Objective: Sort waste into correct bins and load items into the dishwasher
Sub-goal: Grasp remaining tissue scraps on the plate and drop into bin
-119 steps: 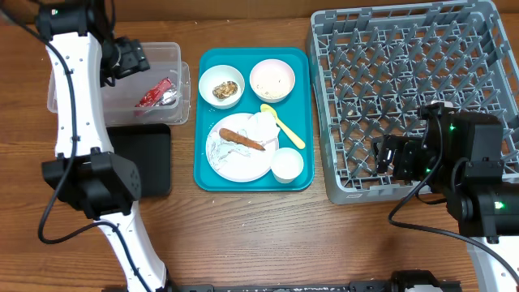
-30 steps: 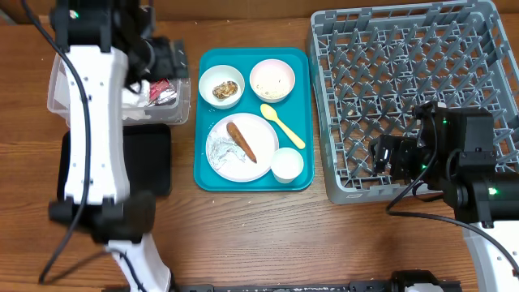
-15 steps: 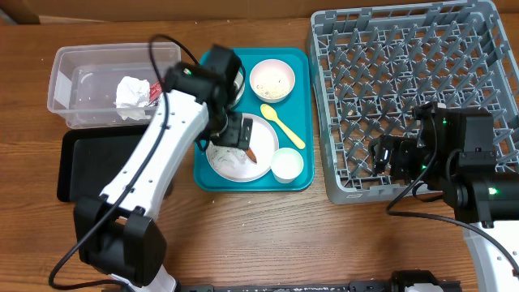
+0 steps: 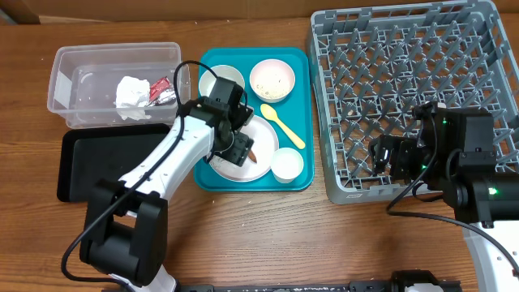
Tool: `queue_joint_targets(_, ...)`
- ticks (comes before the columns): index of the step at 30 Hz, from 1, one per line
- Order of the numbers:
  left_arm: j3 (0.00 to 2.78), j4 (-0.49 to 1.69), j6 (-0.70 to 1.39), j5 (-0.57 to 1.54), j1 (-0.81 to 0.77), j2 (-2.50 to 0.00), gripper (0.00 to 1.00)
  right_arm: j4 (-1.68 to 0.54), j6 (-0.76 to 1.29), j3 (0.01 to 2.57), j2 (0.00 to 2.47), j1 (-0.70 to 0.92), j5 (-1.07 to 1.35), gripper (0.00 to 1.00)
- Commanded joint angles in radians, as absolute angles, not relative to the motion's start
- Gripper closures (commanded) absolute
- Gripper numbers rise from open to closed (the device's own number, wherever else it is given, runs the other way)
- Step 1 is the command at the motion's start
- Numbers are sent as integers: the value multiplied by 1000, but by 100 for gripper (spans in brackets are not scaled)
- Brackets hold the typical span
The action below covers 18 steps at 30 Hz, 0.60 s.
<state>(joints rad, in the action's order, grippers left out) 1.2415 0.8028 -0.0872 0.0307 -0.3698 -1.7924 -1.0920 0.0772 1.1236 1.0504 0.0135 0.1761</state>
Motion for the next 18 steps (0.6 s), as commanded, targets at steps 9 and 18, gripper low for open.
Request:
queue_joint_targets(9,1178,725,-127,18,-373,-1905,58,-1088,78,1129,1046,11,178,0)
queue_joint_targets(18,1200,756,-96,19,-373,-1946,96,-1092,78,1129,1046,11,178,0)
